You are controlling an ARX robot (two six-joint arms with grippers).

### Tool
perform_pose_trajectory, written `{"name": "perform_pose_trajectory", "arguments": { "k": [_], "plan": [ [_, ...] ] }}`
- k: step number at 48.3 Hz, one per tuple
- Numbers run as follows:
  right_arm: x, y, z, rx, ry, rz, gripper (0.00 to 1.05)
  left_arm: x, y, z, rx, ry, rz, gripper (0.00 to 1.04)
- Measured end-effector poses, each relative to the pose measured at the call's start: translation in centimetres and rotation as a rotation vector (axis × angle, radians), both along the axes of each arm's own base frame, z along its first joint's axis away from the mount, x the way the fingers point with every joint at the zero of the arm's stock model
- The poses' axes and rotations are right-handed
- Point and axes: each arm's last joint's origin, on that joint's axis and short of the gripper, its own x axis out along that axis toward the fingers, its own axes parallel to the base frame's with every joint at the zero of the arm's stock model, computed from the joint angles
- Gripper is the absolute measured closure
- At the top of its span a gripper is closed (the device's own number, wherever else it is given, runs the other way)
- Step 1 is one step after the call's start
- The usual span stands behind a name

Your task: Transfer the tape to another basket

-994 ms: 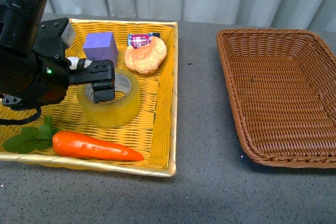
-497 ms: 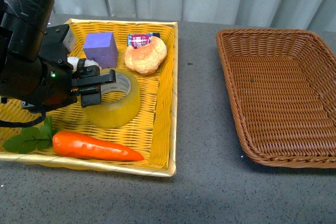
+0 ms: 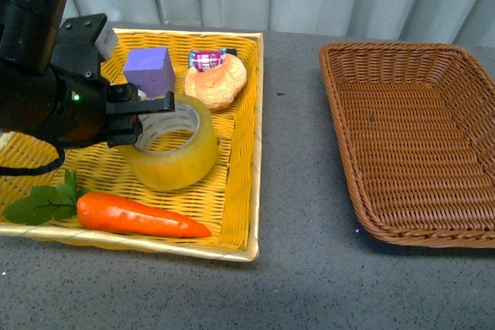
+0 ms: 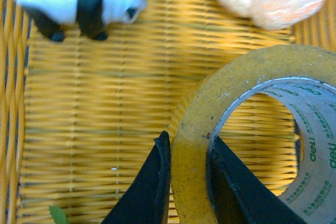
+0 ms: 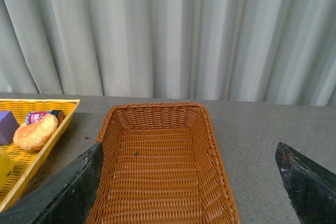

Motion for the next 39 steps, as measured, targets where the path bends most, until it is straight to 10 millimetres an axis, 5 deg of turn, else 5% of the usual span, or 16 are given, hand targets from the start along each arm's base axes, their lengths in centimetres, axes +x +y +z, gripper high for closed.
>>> {"name": "perform_pose_trajectory", "arguments": {
  "k": [10,21,39],
  "plan": [
    [0.0,0.0,0.0,0.0,0.0,0.0,0.09,0.3,-3.7,4.7,0.051,-0.218,-0.414,0.88],
    [0.0,0.0,0.0,0.0,0.0,0.0,0.09,0.2,-8.5,6.7,0.172,-0.324,-0.713,0.88],
    [0.0,0.0,0.0,0.0,0.0,0.0,0.09,-0.3,-13.9,8.0,0.252,-0.426,-0.944,0.88]
  ]
}}
